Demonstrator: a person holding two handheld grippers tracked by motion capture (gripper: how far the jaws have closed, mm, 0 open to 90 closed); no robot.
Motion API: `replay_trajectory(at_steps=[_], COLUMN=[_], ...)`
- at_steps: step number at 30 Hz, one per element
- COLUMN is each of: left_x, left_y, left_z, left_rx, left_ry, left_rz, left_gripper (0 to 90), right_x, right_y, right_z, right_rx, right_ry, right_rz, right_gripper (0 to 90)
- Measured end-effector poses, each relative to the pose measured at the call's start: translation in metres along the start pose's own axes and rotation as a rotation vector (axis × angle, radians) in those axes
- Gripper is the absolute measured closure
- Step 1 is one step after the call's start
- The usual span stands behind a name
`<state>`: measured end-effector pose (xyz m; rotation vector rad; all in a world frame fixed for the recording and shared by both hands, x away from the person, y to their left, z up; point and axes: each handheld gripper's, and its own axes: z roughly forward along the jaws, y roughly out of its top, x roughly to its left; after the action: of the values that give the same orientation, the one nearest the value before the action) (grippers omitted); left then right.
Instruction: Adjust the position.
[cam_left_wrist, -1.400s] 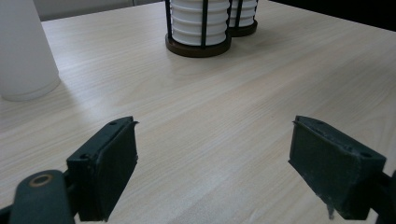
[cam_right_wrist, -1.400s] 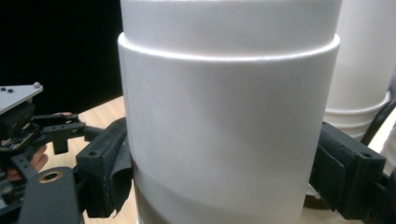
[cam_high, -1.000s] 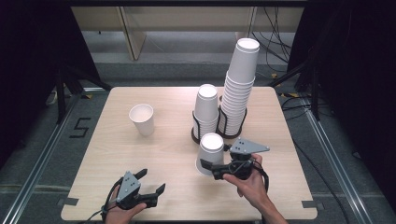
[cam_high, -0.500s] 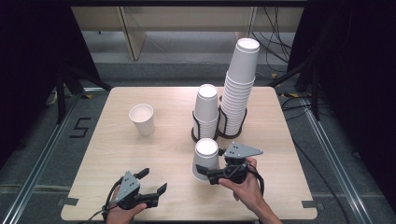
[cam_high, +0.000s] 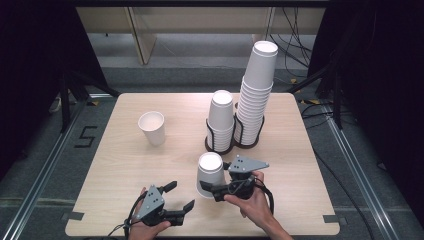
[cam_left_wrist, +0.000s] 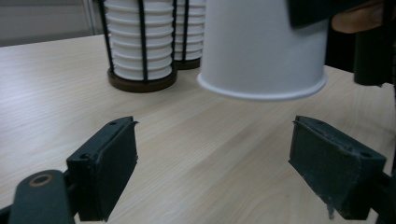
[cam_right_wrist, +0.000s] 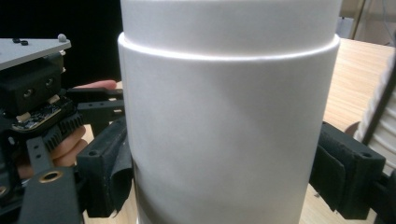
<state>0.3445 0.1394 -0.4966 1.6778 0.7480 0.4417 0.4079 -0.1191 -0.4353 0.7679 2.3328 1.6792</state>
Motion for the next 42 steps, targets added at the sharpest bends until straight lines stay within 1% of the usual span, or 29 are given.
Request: replay_trajectory(at_steps=[1,2,5,6,7,8,9,11,13,14,15,16,17,18,19,21,22,23,24,26,27,29,32,33,34,36,38,40,42], left_x=[-0.001,-0.003,-0.006,-0.007,-0.008,-0.009,-0.010,-0.011,-0.013,-0.013,-0.014,-0.014,-0.014,-0.015,-0.015,-0.017,-0.017,-0.017,-0.017,-0.017,-0.017,-0.017,-0.018,-0.017,-0.017,-0.017,-0.017,-0.016,-0.017], left_y=[0.000,0.000,0.000,0.000,0.000,0.001,0.001,0.001,0.002,0.003,0.002,0.003,0.003,0.002,0.002,0.001,0.001,0.001,0.001,0.001,0.001,0.001,0.001,0.001,0.001,0.001,0.001,0.001,0.001], left_z=[0.002,0.002,0.005,0.007,0.007,0.007,0.008,0.011,0.012,0.013,0.015,0.015,0.016,0.018,0.018,0.021,0.021,0.023,0.023,0.024,0.026,0.025,0.027,0.027,0.029,0.028,0.029,0.029,0.029], left_rx=[-0.015,0.002,-0.009,-0.028,-0.023,-0.012,-0.017,-0.025,-0.023,-0.020,-0.031,-0.021,-0.020,-0.037,-0.022,-0.037,-0.022,-0.037,-0.025,-0.026,-0.046,-0.029,-0.028,-0.027,-0.044,-0.041,-0.045,-0.041,-0.035], left_ry=[-0.016,-0.009,-0.018,-0.032,-0.030,-0.025,-0.031,-0.029,-0.021,-0.019,-0.023,-0.012,-0.014,-0.022,-0.018,-0.024,-0.013,-0.021,-0.015,-0.008,-0.018,-0.007,-0.006,-0.006,-0.014,-0.014,-0.015,-0.012,-0.005], left_rz=[0.006,0.012,-0.006,-0.013,-0.014,-0.015,-0.017,-0.013,-0.020,-0.026,-0.029,-0.027,-0.029,-0.039,-0.040,-0.036,-0.033,-0.041,-0.042,-0.045,-0.048,-0.050,-0.049,-0.049,-0.052,-0.049,-0.044,-0.041,-0.040], left_gripper=[14.6,14.6,14.6,14.6,14.6,14.6,14.6,14.6,14.6,14.6,14.6,14.6,14.5,14.2,14.2,13.5,12.4,10.9,9.9,7.5,5.7,3.7,1.7,1.4,1.0,0.8,0.6,0.6,0.2], right_x=[0.001,0.004,0.005,0.006,0.006,0.006,0.006,0.007,0.009,0.009,0.010,0.011,0.013,0.014,0.014,0.015,0.015,0.017,0.017,0.018,0.019,0.022,0.024,0.026,0.027,0.028,0.029,0.029,0.030], right_y=[0.000,-0.001,-0.001,-0.002,-0.003,-0.003,-0.004,-0.004,-0.004,-0.004,-0.005,-0.005,-0.005,-0.005,-0.005,-0.005,-0.005,-0.005,-0.005,-0.005,-0.005,-0.006,-0.006,-0.006,-0.006,-0.006,-0.006,-0.006,-0.006], right_z=[0.002,0.002,0.005,0.005,0.007,0.008,0.010,0.011,0.013,0.013,0.014,0.015,0.014,0.016,0.016,0.017,0.017,0.017,0.017,0.019,0.018,0.020,0.022,0.021,0.022,0.022,0.023,0.023,0.024], right_rx=[-0.008,0.002,-0.008,0.001,0.002,0.007,0.000,0.008,0.011,0.008,-0.003,0.003,0.005,-0.007,-0.002,-0.008,-0.013,-0.003,-0.002,-0.026,-0.009,-0.017,-0.029,-0.017,-0.024,-0.032,-0.025,-0.020,-0.026], right_ry=[0.014,0.021,0.020,0.012,0.023,0.015,0.033,0.015,0.027,0.008,0.007,0.027,0.013,0.016,0.032,0.033,0.010,0.009,0.012,0.022,0.028,0.054,0.065,0.065,0.072,0.055,0.082,0.075,0.090], right_rz=[-0.004,0.016,-0.029,-0.021,-0.007,-0.020,-0.005,-0.020,-0.003,-0.020,-0.022,-0.013,-0.006,-0.015,-0.014,-0.021,-0.046,-0.017,-0.015,-0.033,-0.019,-0.011,-0.027,-0.014,-0.019,-0.032,-0.017,-0.001,0.015], right_gripper=[17.8,17.8,17.9,17.8,17.8,17.9,17.9,17.9,17.9,17.9,17.9,17.9,18.0,18.0,18.0,18.0,18.0,18.0,18.0,18.0,18.0,18.1,18.0,18.0,18.1,18.0,18.0,18.0,18.0])
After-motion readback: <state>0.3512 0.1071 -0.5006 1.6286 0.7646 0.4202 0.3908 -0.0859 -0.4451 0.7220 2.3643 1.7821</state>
